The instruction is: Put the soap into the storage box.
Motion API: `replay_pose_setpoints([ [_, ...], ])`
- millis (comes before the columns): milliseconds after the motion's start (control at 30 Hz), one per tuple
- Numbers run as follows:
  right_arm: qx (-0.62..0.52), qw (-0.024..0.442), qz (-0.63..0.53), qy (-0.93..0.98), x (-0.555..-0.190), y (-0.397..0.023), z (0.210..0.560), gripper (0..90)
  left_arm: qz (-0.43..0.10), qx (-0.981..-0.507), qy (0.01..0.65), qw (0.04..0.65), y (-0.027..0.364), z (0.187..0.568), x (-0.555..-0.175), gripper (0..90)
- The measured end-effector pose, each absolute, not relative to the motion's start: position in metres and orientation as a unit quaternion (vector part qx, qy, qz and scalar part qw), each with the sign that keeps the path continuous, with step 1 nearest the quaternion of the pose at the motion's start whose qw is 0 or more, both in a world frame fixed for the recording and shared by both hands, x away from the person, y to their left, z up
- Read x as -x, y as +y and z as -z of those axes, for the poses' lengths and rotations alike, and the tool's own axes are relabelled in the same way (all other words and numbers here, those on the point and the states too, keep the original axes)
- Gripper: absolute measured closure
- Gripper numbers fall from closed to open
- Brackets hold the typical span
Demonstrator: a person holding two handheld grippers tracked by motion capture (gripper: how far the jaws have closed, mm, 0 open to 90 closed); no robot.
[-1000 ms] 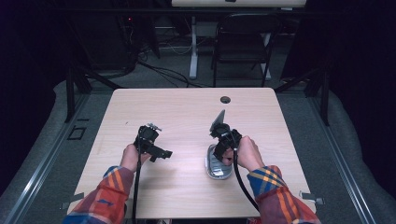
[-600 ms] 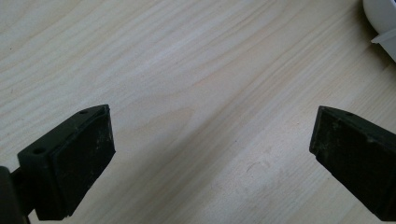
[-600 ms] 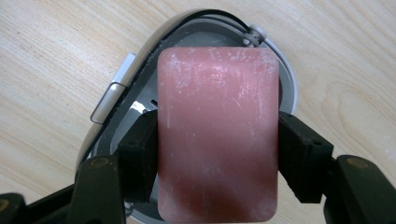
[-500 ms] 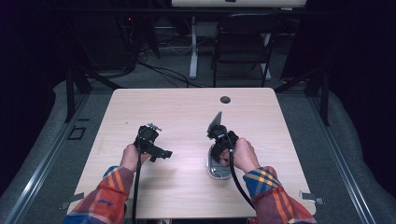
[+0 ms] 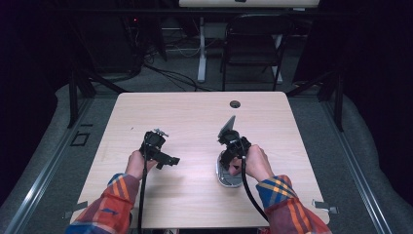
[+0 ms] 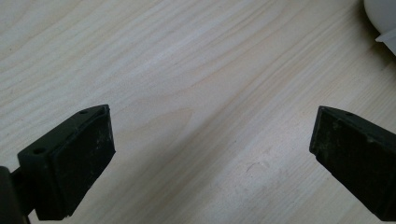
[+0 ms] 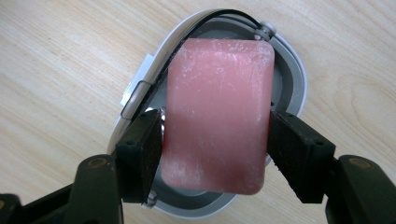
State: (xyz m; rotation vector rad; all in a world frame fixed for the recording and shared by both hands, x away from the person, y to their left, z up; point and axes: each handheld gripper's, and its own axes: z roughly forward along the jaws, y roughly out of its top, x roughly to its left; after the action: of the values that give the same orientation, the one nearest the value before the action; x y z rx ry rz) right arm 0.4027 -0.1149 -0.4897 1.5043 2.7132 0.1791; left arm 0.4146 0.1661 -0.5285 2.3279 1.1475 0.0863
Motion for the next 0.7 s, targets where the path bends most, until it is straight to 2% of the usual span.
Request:
replay_pose_setpoints([
  [67,-0.481,0.007,-0.056,0.875,-0.402,-0.117,0.487,37.3,-0.032,-0.863,0.426,0.269,0.166,0.528,-0.415,0.0],
  [200,-0.480,-0.004,-0.074,0.874,-0.399,-0.123,0.482,45.6,-0.032,-0.864,0.425,0.269,0.166,0.529,-0.415,0.0],
  [300,-0.475,-0.013,-0.077,0.876,-0.398,-0.126,0.481,47.2,-0.031,-0.864,0.425,0.268,0.166,0.529,-0.415,0.0],
  [467,-0.474,-0.001,-0.098,0.875,-0.395,-0.132,0.474,47.4,-0.031,-0.863,0.425,0.269,0.166,0.529,-0.415,0.0],
  [700,-0.463,0.020,-0.120,0.878,-0.392,-0.150,0.460,40.0,-0.031,-0.864,0.425,0.270,0.166,0.529,-0.415,0.0],
])
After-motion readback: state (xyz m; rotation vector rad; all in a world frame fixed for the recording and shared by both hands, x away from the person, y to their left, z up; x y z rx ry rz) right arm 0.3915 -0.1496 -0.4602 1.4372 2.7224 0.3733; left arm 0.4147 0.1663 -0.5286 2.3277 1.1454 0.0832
